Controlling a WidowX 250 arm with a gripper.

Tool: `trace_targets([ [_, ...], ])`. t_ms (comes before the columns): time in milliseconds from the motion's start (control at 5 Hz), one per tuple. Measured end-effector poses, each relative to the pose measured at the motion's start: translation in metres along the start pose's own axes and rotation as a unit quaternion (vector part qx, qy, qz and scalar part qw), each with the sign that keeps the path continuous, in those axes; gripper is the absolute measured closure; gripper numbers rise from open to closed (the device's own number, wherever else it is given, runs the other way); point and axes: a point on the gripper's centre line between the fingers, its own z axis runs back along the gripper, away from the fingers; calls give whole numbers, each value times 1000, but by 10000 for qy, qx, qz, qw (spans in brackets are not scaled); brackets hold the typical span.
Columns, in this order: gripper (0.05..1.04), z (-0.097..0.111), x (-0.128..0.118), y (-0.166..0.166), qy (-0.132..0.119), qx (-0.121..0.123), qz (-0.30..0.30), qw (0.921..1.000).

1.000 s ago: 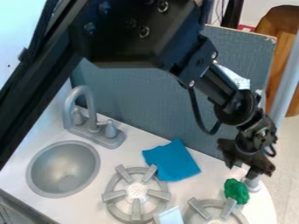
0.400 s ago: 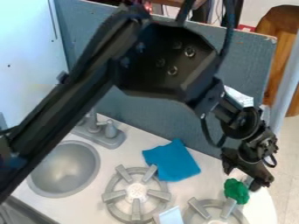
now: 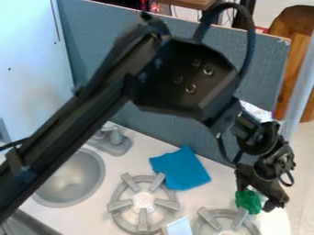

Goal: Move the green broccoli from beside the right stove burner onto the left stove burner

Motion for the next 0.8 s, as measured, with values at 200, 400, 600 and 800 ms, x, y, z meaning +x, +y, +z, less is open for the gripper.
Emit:
trace_targets([
  [200, 139, -1, 2, -5, -105, -67, -107, 9999],
  [400, 404, -9, -7, -2, -249, -16, -75, 9997],
  [600, 672, -8, -6, -4, -329, 123, -54, 9994],
  [800, 725, -8, -11, -9, -351, 78, -112, 9993],
])
